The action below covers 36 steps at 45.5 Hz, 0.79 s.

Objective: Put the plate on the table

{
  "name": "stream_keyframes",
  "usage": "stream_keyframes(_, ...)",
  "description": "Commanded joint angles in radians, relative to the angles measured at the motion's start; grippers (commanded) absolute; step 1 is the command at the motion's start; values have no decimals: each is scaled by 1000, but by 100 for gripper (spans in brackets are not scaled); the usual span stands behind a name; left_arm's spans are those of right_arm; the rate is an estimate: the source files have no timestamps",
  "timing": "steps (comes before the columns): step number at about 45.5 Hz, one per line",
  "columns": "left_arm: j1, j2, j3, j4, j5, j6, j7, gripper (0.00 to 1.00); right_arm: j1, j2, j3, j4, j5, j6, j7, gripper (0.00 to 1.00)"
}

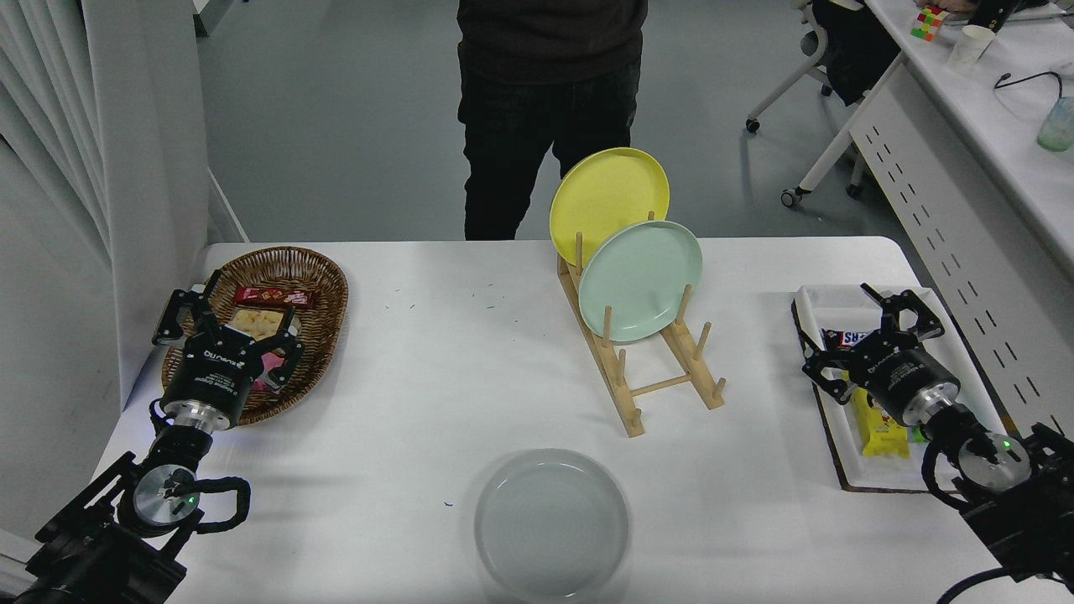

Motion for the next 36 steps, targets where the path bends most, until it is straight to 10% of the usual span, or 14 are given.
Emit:
stream_keyframes(1,0,0,0,0,0,0,-1,98,-27,10,74,44,-3,59,1,100)
stream_keyframes(36,0,0,0,0,0,0,1,98,-94,-38,97,251,-4,-5,4,100)
